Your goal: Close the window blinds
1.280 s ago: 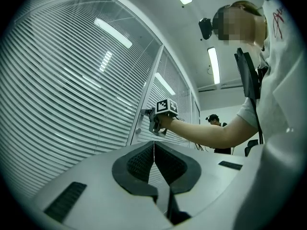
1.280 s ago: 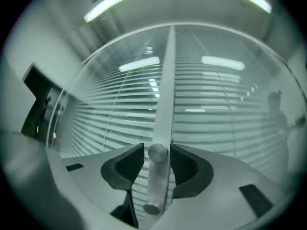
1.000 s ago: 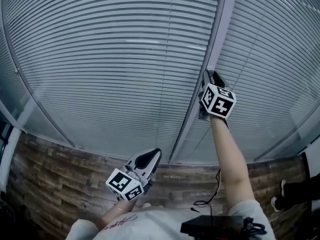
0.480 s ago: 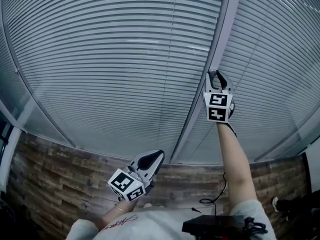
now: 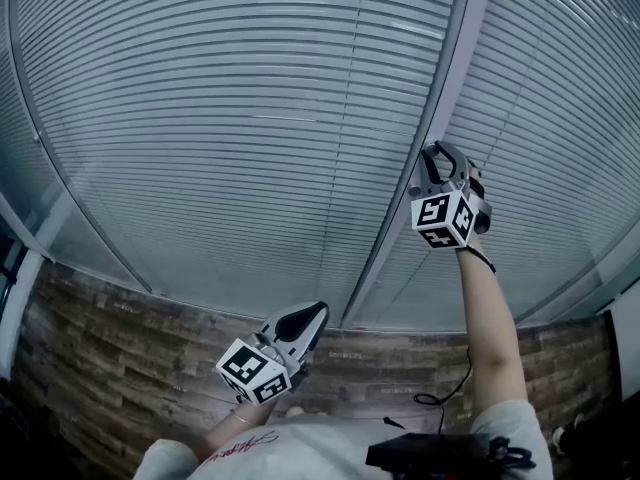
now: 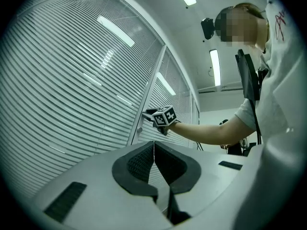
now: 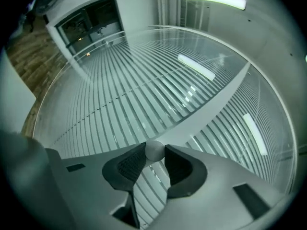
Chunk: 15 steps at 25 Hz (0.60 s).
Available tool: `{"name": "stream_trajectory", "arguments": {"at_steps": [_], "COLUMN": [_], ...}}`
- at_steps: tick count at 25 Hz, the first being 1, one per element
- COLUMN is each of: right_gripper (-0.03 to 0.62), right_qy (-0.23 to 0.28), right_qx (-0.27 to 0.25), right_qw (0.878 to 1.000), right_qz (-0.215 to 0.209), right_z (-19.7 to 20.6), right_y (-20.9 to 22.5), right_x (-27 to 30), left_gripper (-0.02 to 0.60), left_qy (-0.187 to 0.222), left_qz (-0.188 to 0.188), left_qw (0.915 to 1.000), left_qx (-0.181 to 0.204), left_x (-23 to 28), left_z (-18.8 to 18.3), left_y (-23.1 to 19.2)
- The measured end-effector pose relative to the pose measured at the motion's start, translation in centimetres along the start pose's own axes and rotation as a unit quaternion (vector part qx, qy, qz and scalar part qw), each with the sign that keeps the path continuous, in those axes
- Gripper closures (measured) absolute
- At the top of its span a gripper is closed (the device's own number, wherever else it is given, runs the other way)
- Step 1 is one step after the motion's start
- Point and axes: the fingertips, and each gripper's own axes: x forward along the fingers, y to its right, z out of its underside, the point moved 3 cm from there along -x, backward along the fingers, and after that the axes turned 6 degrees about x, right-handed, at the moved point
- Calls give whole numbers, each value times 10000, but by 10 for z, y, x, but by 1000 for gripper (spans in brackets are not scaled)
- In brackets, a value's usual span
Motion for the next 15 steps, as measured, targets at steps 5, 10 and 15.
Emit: {"name": "stream_trajectory", "arguments": {"at_steps": [5,10,15], "right_gripper": [462,462,462], "right_qy": [-27,3,42], "right_qx": [-634,-1373,-2587], "right_qw": [9979,9902,9650], "right_qz": [-89,-246,-432], "right_z": [2,4,2], "right_y": [-1,-4,-5], "right_x": [1,2,0], "left_gripper": [563,563,563], "left_qy": [31,26,4], "left_qz": [22,-3,20], "left_qw": [10000,10000,10000], "left_qx": [42,30,12], "left_x": [1,2,2], "left_z": [1,2,1], "left_y": [1,3,8]}}
